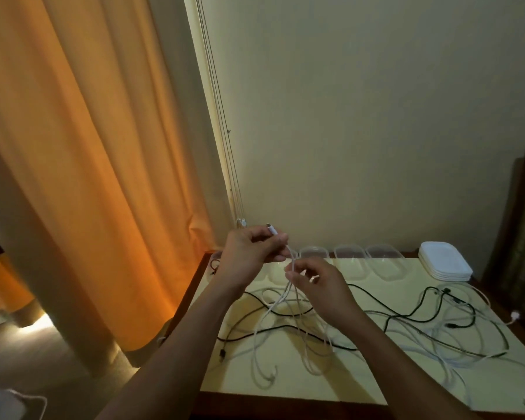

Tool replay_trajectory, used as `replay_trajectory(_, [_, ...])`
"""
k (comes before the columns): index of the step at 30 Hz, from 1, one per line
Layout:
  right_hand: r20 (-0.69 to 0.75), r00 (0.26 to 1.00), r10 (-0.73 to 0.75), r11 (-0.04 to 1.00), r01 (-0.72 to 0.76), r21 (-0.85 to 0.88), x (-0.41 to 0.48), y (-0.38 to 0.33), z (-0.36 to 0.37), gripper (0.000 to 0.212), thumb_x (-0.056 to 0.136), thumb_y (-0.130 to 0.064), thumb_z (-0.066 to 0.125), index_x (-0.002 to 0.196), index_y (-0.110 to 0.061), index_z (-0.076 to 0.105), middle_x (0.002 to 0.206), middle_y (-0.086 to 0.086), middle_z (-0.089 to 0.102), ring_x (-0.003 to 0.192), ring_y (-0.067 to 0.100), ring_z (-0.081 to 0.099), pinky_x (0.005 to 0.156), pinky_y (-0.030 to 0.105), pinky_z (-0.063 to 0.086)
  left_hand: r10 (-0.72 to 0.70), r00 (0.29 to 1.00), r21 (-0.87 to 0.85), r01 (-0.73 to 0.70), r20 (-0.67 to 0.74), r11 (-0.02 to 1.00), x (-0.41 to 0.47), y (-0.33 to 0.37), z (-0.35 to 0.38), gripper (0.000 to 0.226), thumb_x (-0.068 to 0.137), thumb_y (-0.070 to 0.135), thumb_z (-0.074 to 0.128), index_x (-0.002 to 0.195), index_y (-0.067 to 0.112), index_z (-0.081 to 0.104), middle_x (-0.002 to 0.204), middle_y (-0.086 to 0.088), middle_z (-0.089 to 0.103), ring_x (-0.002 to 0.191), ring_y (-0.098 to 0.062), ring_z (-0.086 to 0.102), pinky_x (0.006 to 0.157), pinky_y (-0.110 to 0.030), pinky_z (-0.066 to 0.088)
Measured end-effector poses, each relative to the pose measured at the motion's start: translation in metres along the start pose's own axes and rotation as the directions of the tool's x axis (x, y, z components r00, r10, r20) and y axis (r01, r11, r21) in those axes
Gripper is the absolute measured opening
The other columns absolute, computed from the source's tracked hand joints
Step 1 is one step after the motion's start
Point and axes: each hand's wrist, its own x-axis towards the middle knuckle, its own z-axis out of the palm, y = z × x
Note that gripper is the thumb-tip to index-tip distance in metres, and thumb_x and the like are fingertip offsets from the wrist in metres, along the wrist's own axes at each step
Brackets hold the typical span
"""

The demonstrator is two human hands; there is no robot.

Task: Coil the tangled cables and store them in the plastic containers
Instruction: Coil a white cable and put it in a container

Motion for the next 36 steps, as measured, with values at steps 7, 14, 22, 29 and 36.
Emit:
replay_trajectory(7, [0.17, 0.984, 0.044, 0.992, -0.063, 0.108, 0.009, -0.029, -0.012, 0.016, 0.101, -0.022, 0.06, 0.089, -0.018, 0.07, 0.088, 0.002, 0.077, 0.082, 0.015, 0.066, 0.09, 0.034, 0.049, 0.134, 0.984, -0.072, -0.143, -0.118, 0.987, 0.01, 0.066, -0.011, 0.017, 0.097, 0.007, 0.067, 0.107, -0.005, 0.071, 0.087, -0.023, 0.074, 0.075, -0.023, 0.073, 0.075, -0.027, 0.063])
replay_trajectory(14, [-0.05, 0.994, 0.093, 0.994, -0.09, 0.067, 0.015, -0.017, -0.024, 0.009, 0.099, -0.016, 0.063, 0.094, -0.012, 0.069, 0.081, 0.0, 0.077, 0.085, 0.014, 0.072, 0.088, 0.031, 0.053, 0.209, 0.947, -0.113, -0.242, -0.245, 0.964, 0.016, 0.099, -0.041, 0.02, 0.097, 0.003, 0.066, 0.11, -0.011, 0.067, 0.089, -0.023, 0.073, 0.081, -0.027, 0.074, 0.086, -0.036, 0.063])
replay_trajectory(22, [-0.352, 0.936, 0.03, 0.952, 0.081, 0.295, 0.053, -0.064, -0.07, 0.01, 0.097, -0.015, 0.066, 0.101, -0.01, 0.073, 0.071, 0.006, 0.061, 0.06, 0.015, 0.053, 0.056, 0.03, 0.049, 0.072, 0.994, 0.4, -0.034, -0.081, 0.916, 0.002, 0.047, -0.067, 0.014, 0.092, 0.013, 0.075, 0.105, 0.015, 0.073, 0.096, -0.012, 0.076, 0.087, -0.024, 0.076, 0.072, -0.037, 0.064])
replay_trajectory(29, [-0.183, 0.978, -0.096, 0.995, 0.087, -0.056, 0.066, -0.082, -0.08, 0.006, 0.092, -0.027, 0.073, 0.094, -0.024, 0.078, 0.057, -0.016, 0.061, 0.052, 0.0, 0.052, 0.053, 0.021, 0.041, -0.048, 0.985, 0.561, -0.054, 0.166, 0.826, -0.008, 0.028, -0.047, 0.032, 0.104, 0.047, 0.052, 0.108, 0.024, 0.075, 0.102, -0.002, 0.075, 0.1, -0.021, 0.069, 0.09, -0.042, 0.058])
replay_trajectory(36, [0.068, 0.993, -0.093, 0.961, 0.107, -0.255, 0.05, -0.087, -0.061, 0.005, 0.088, -0.028, 0.077, 0.092, -0.027, 0.08, 0.067, -0.008, 0.071, 0.058, -0.003, 0.06, 0.052, 0.011, 0.042, -0.005, 0.981, 0.335, -0.061, 0.193, 0.94, -0.003, 0.041, -0.011, 0.033, 0.106, 0.041, 0.05, 0.122, 0.019, 0.068, 0.108, 0.002, 0.076, 0.102, -0.009, 0.071, 0.098, -0.035, 0.055])
